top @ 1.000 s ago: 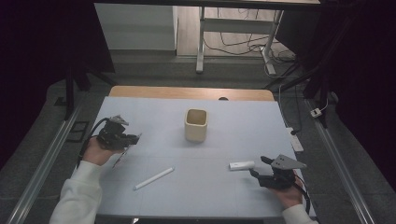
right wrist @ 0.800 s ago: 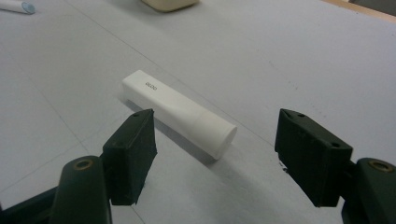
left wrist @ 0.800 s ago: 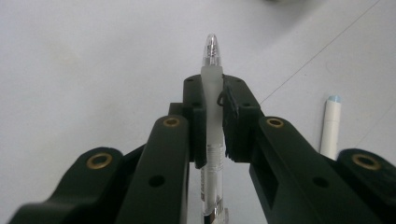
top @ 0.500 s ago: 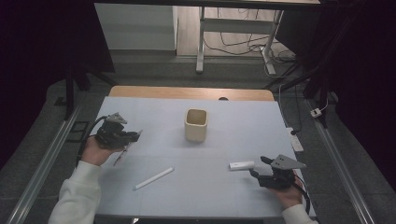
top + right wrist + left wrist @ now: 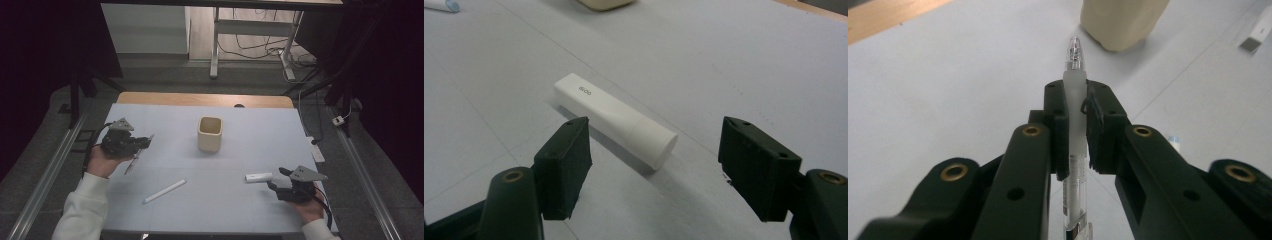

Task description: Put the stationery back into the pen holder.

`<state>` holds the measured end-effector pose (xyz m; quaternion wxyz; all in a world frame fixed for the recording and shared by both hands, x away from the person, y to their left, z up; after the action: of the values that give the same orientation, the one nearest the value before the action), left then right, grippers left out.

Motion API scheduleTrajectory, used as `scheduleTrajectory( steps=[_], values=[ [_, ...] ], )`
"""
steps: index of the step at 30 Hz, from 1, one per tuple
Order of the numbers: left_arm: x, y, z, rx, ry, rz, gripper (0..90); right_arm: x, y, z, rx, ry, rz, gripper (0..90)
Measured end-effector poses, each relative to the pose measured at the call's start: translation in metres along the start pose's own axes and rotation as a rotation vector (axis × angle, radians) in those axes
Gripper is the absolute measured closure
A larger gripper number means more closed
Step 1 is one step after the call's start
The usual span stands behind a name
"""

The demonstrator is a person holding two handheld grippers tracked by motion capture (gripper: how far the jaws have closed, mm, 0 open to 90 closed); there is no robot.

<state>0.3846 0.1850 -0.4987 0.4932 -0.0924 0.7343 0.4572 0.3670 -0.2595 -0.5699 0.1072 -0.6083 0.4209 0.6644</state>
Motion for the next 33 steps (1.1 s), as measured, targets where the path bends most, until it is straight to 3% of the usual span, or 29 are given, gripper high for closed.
scheduleTrajectory(
  steps=[7,19,33],
  values=[
    [-0.008,0.003,-0.003,0.006,-0.001,-0.045,79.7,0.001,0.0,0.0,0.0,0.0,0.003,28.8],
    [-0.016,0.002,-0.006,0.003,-0.006,-0.081,79.7,0.001,-0.001,0.0,-0.001,0.0,0.006,28.8],
    [-0.042,-0.008,-0.02,0.011,-0.008,-0.168,79.7,0.002,-0.001,0.0,0.002,0.004,0.012,28.8]
  ],
)
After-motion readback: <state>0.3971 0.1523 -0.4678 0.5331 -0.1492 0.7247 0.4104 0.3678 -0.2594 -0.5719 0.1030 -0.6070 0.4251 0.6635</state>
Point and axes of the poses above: each handheld gripper's, and its own axes: y roughly backward along the jaws, x roughly out of its underside, z roughly to its left, the point moved 10 cm from there along -y, roughly forward along the jaws, and after that the axes turned 7 degrees about -z, right-handed, at the moved point
